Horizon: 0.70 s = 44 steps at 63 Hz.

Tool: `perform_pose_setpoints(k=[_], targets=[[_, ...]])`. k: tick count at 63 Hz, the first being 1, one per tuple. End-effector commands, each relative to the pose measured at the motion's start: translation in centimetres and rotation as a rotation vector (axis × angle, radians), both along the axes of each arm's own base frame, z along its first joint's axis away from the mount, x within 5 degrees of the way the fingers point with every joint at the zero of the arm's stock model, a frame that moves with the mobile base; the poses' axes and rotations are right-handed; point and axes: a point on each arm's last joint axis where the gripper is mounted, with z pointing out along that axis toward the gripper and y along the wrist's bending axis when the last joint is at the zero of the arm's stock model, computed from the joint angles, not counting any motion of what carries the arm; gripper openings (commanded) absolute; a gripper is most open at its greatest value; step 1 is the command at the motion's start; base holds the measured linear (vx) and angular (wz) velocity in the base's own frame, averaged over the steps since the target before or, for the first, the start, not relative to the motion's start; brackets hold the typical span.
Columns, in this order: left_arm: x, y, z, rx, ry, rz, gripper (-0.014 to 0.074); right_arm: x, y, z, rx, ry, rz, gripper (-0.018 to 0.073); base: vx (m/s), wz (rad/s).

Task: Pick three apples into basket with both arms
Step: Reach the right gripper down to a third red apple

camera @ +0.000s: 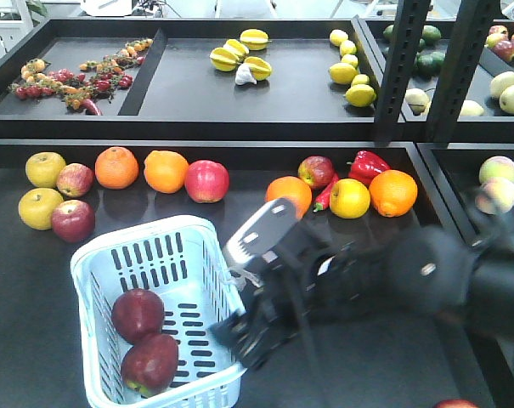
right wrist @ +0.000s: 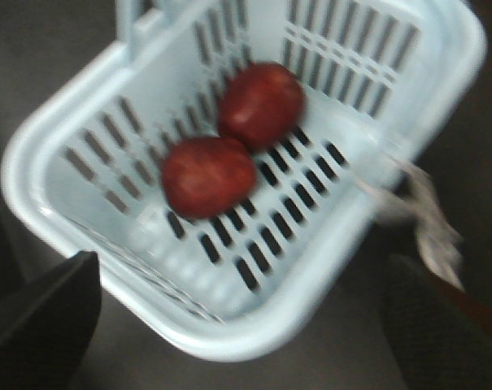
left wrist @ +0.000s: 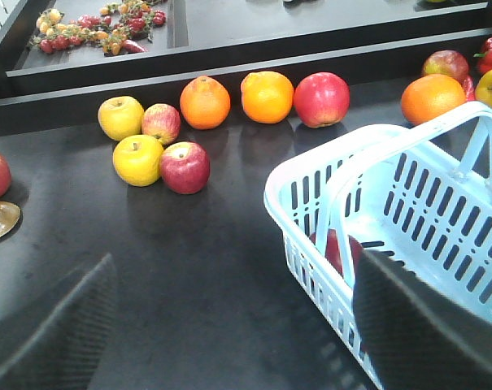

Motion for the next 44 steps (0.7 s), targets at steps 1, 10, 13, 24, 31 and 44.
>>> perform_pose_setpoints(k=[1, 10, 13, 24, 31, 44], targets=[[0.2, -0.1, 1.2, -0.017, -0.077, -0.012, 0.0569, 1.3, -3.0, 1.8, -0.006, 0.004, -0.105, 0.0652, 0.0, 0.0], [0.2, -0.1, 1.2, -0.017, -0.077, -0.012, 0.0569, 2.6, -8.0, 1.5, -0.126, 0.088, -0.231, 0.0646, 0.0, 0.0], [0.2, -0.1, 1.2, -0.017, -0.077, -0.012, 0.0569, 2.9, -9.6, 1.3, -0.169, 0.124, -0.276, 0.0643, 0.0, 0.0], [0.2, -0.1, 1.2, -0.017, -0.077, -0.012, 0.0569, 3.2, -13.9, 0.6, -0.297, 0.226, -0.432, 0.0629, 0.0, 0.0], [0.2, -0.1, 1.2, -0.017, -0.077, -0.012, 0.0569, 2.9, -15.7, 0.2, -0.362, 0.292, -0.497, 0.0624, 0.0, 0.0], [0.2, -0.1, 1.2, -0.017, -0.077, -0.012, 0.0569, 2.5, -16.4, 0.1, -0.395, 0.342, -0.523, 0.0617, 0.0, 0.0]])
